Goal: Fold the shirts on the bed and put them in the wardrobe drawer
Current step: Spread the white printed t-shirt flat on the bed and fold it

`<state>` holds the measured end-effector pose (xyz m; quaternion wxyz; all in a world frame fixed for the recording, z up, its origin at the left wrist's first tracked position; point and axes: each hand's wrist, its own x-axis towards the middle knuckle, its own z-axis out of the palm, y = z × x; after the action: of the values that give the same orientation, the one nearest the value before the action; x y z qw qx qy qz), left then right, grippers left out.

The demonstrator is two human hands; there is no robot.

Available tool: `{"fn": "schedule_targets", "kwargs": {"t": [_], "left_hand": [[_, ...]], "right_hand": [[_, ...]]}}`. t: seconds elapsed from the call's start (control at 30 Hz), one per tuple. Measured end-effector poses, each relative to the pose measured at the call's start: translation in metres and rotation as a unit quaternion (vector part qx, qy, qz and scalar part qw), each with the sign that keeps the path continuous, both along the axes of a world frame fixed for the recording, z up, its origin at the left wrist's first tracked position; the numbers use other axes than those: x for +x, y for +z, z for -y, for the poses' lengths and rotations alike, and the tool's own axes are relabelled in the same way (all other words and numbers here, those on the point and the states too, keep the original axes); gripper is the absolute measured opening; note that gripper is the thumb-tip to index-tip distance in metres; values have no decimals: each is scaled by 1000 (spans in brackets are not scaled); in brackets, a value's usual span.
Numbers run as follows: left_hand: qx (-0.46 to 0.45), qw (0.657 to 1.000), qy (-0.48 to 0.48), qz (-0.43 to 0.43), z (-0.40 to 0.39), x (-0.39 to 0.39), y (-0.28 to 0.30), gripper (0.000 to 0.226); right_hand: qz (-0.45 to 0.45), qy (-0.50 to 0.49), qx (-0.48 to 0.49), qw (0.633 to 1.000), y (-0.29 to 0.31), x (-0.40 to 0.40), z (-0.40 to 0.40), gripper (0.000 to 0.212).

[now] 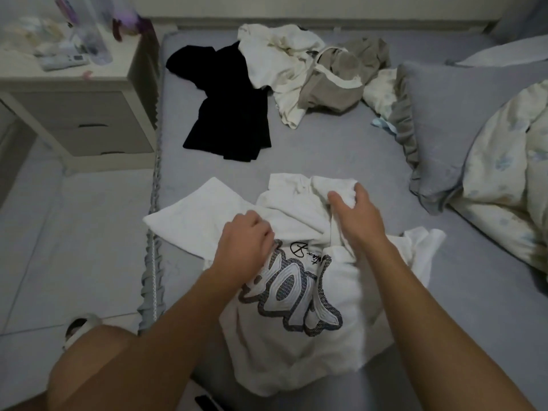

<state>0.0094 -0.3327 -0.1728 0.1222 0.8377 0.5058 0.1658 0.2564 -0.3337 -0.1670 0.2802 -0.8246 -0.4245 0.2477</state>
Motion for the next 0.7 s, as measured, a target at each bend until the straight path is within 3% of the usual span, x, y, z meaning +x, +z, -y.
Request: {"fn": "schedule_targets", "kwargs": {"t": [0.07,0.13,0.23,0.3,0.37,0.4,0.5,0.57,0.7], "left_hand": [[-19,993,19,116,-33,6,2,14],[-126,975,60,175,-66,17,-1,24],[-339,922,114,148,-101,28,-12,71],[-409,901,99,108,-111,29,-17,73],[-377,911,80,144,-127,25,-19,37],[-341,913,93,206,-136,19,-14,18],[-187,876,179,407,-168,-6,5,15],[-155,841,228,466,-185,-17,7,15],[-229,859,321,326,-185,-35,-34,25]], "right_hand": [[-33,-14,-31,999,-1,7,-21,95],[-82,-32,-54,995,-1,16,-38,88],[-132,26,-120,984,-4,31,-51,45],[-164,51,-83,982,-3,42,-55,19],[-163,-13,29,986,5,57,-62,8],[-165,-69,91,980,10,67,-67,7],[-191,-207,193,940,16,90,-81,9],[-157,-236,153,947,6,94,-85,24],[-50,-270,23,961,-20,93,-76,62]]}}
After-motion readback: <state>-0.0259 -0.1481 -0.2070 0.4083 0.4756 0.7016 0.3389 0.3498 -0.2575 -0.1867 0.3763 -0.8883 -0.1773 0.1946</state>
